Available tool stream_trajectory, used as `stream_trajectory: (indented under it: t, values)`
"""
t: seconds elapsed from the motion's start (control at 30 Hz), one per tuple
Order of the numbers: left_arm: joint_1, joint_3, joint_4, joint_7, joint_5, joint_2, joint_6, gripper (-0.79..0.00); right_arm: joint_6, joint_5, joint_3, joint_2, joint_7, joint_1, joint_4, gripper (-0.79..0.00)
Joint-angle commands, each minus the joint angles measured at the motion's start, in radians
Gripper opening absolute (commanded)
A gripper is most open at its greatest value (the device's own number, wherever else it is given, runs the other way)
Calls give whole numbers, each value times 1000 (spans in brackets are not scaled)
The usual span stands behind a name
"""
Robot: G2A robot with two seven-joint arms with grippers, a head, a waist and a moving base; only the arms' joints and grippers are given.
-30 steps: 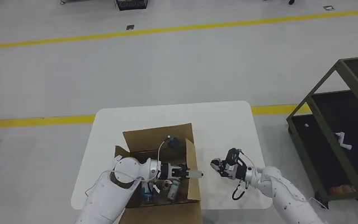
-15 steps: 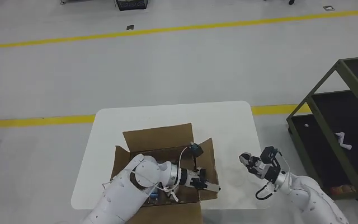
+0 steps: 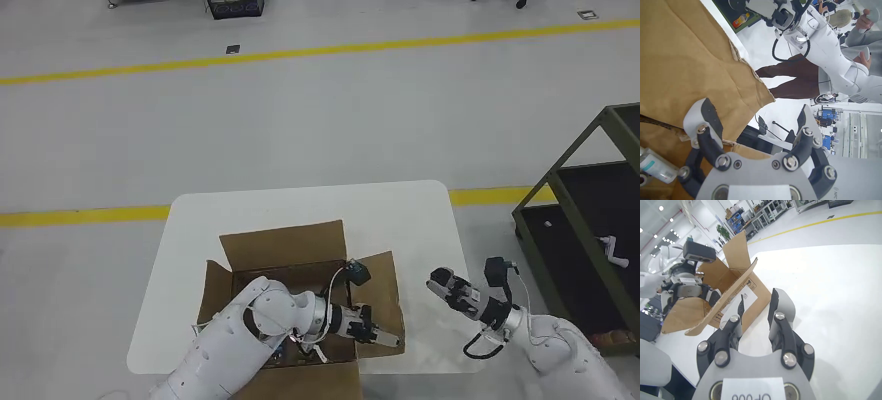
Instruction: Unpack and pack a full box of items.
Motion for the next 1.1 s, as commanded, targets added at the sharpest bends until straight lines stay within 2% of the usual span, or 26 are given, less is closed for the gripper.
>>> stream_trajectory:
  t: [0.0,0.1,0.33,0.6,0.7,0.8,0.9,0.93,1.0,1.07]
  values:
    - [1,0,0,-3,-2,1,0,0,0,97,-34,0,57,31,13,-456]
    - [3,0,0,-7,-4,3,0,0,0,189,-84,-3,127,83,39,-446]
    - [5,3,-5,-17,2,6,3,0,0,310,-210,-24,258,206,133,-511]
    - [7,7,-8,-23,-4,9,2,0,0,331,-301,-54,282,289,224,-486]
    - [7,10,-7,-25,-3,9,3,0,0,332,-324,-63,278,308,246,-511]
    - [6,11,-7,-26,-5,10,2,0,0,329,-341,-70,275,322,258,-563]
    - [7,10,-8,-24,-7,11,2,0,0,333,-352,-75,270,327,261,-662]
    - [7,8,-7,-21,-7,12,3,0,0,339,-355,-76,270,327,259,-739]
    - [10,4,-8,-12,-5,14,4,0,0,350,-359,-77,272,327,258,-785]
    - [13,-1,-11,-7,-7,15,5,0,0,355,-360,-77,274,327,256,-785]
